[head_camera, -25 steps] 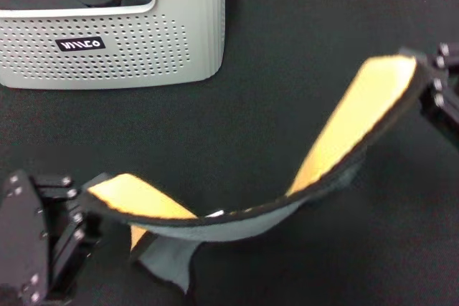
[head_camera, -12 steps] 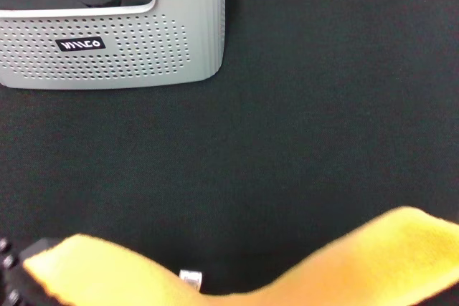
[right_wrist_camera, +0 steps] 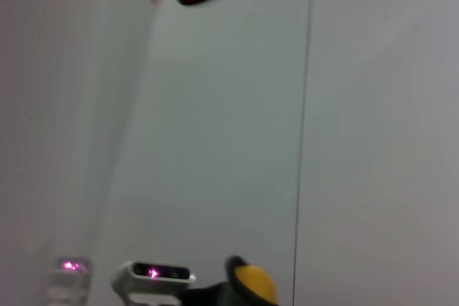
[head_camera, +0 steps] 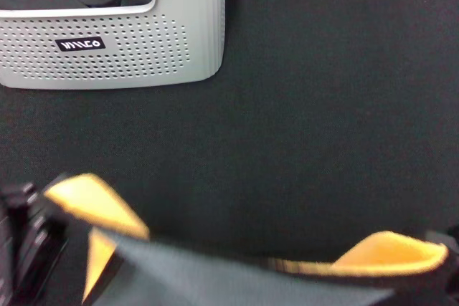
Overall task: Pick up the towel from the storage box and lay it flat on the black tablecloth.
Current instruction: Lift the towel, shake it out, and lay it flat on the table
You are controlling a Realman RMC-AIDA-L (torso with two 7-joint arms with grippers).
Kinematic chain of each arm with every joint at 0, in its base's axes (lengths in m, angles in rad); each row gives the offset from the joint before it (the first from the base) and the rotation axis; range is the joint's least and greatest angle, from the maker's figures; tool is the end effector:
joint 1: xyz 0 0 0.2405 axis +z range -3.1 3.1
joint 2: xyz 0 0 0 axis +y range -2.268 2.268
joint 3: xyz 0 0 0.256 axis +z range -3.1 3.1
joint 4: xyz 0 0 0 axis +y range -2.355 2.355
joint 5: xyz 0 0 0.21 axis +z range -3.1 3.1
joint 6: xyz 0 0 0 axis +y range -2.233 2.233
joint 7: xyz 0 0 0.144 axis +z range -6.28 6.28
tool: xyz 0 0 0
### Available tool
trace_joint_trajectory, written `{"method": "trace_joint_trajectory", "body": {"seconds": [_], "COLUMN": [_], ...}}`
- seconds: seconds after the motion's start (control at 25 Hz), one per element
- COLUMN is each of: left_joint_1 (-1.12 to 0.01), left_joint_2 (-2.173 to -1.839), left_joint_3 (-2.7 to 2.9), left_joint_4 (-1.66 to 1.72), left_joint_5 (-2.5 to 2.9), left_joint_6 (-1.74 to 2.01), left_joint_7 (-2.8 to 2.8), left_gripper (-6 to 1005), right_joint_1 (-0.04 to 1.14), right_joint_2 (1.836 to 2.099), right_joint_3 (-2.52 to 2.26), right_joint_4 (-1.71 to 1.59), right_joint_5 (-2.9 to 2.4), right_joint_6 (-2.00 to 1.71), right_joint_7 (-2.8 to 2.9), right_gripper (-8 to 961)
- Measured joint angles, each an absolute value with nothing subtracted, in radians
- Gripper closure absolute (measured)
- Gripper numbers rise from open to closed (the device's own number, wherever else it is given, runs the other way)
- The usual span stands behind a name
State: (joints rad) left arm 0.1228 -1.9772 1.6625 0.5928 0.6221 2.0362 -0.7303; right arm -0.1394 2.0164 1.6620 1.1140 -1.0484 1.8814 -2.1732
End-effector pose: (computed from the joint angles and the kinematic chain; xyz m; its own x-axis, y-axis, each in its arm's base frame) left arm -0.2743 0.1277 0.0320 0.2904 -0.1719 0.9413 0.3559 -0.8937 -0.2731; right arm 0.2221 0.1599 0.0330 0.5213 0.1870 -0.8326 -0.0142 -0.9737 -0.2276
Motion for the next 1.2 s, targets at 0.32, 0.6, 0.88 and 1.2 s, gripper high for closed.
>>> {"method": "trace_joint_trajectory", "body": {"seconds": [0.32,0.6,0.88,1.2], "left_joint_1": [-0.256,-0.315,-0.348,-0.398], "left_joint_2": [-1.998,-2.03,-2.07,-2.086], "left_joint_3": [1.555,1.517,1.517,1.516], "left_joint_4": [0.074,0.059,0.071,0.12], "left_joint_5": [0.614,0.592,0.539,0.532], "left_joint_6": [2.019,1.831,1.594,1.33], "left_joint_7": [-0.636,-0.569,-0.466,-0.347], "left_gripper": [986,985,984,983], "right_joint_1": [0.074,0.216,0.34,0.394], "right_joint_2": [2.017,2.018,2.019,2.022], "right_joint_3": [1.68,1.669,1.653,1.567], "right_joint_4": [0.773,0.649,0.521,0.518], "right_joint_5": [-1.0,-0.919,-0.871,-0.802], "right_joint_6": [1.719,1.518,1.356,1.157], "right_joint_7": [-2.312,-2.315,-2.323,-2.326], "right_gripper": [947,947,947,946]}}
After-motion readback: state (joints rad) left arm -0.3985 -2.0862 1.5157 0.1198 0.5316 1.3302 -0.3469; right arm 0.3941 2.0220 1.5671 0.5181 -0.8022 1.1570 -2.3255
